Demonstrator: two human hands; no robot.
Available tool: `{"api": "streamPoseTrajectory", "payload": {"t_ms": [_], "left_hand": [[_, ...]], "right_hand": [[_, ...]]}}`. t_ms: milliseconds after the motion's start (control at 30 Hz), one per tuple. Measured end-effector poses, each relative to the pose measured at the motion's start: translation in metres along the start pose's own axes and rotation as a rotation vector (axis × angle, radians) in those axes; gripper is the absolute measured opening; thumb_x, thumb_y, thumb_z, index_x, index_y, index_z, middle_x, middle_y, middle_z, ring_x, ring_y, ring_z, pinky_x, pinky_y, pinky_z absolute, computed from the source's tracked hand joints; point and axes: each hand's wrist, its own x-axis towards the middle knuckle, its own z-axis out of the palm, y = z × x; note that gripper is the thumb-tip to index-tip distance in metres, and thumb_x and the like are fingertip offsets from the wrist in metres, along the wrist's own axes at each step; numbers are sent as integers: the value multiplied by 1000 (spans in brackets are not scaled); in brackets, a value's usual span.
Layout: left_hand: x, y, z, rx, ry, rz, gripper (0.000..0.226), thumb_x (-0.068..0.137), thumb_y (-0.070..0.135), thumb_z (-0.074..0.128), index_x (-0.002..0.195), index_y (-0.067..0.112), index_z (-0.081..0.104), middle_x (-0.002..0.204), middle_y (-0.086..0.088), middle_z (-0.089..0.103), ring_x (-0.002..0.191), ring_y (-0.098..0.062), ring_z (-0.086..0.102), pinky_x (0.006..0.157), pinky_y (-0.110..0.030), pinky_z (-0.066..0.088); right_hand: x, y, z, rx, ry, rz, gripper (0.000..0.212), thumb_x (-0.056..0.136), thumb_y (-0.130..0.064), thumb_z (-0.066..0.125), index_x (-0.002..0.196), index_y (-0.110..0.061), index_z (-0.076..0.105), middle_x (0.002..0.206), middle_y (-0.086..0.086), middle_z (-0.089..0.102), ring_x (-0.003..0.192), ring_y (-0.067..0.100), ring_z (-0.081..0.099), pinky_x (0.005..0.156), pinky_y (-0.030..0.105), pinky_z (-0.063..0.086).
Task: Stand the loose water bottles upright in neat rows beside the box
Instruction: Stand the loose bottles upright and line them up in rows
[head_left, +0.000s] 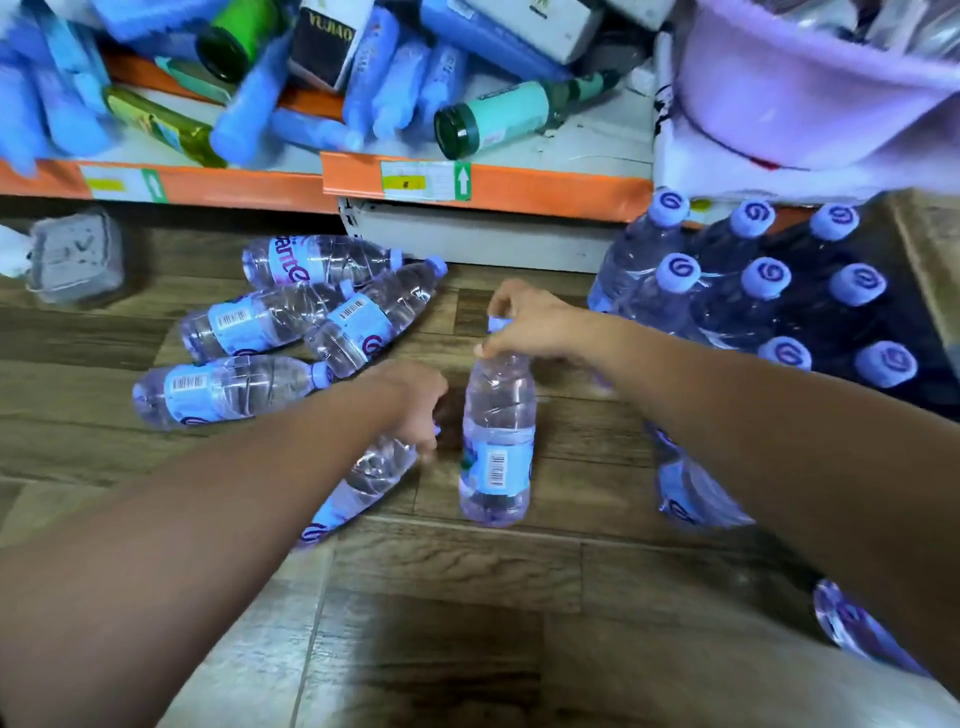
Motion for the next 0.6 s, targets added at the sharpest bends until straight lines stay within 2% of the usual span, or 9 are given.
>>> {"api": "streamPoseTrajectory", "payload": {"t_ms": [33,100,200,267,333,367,467,533,600], "left_hand": [[-5,4,-5,24,6,19,33,72,34,74,94,13,60,102,-8,68,95,-26,63,70,-29,46],[-17,16,-17,72,18,46,37,73,34,73,99,11,61,103,-9,68,99,-27,63,72,-29,46],[-31,33,-35,107,60,75,39,75,34,70,105,11,60,105,-7,66,102,-27,61,81,-31,50],[-38,44,-45,77,94,96,37,74,31,71,105,13,61,95,-6,63,92,-25,59,76,-29,49],[-44,57,-53,45,135,119,33,72,30,72,101,16,62,81,-2,56,82,-21,53,70,-26,44],[-46,64,-56,38,160,133,30,71,31,73,97,17,63,75,-1,54,79,-20,51,69,-26,43],[-49,81,-66,16,221,197,20,71,34,73,81,20,62,59,2,48,73,-21,50,65,-24,41],[-51,92,-71,-28,261,245,21,71,33,74,82,18,65,62,0,52,73,-21,51,64,-24,39],[-54,103,-75,-52,315,289,24,72,32,73,90,16,69,70,-2,56,74,-21,51,64,-24,36]], "right_hand": [[-10,1,-6,-55,-12,-47,44,81,-24,69,119,-16,49,99,2,56,77,18,54,59,21,44],[-30,4,-16,-148,-58,-88,26,86,-20,63,110,-20,54,89,3,58,55,14,50,44,19,43],[-57,11,-23,-214,-70,-94,3,89,-20,59,91,-19,57,85,4,59,49,13,48,40,17,41],[-72,12,-27,-298,-20,-126,6,90,-21,59,94,-17,61,94,5,59,65,16,55,58,25,45],[-85,13,-33,-381,57,-149,17,91,-22,58,103,-11,64,112,6,62,97,22,58,78,28,44],[-90,15,-37,-387,91,-144,20,91,-21,58,105,-8,65,118,6,62,107,24,57,81,29,44],[-101,26,-53,-351,165,-94,22,89,-20,60,104,-6,66,112,9,64,110,26,58,71,24,37],[-106,32,-63,-324,216,-66,22,87,-22,63,102,-6,68,99,7,63,108,25,59,65,23,37],[-111,36,-70,-343,235,-42,25,87,-27,64,103,-7,69,101,7,66,105,24,60,69,27,42]]}}
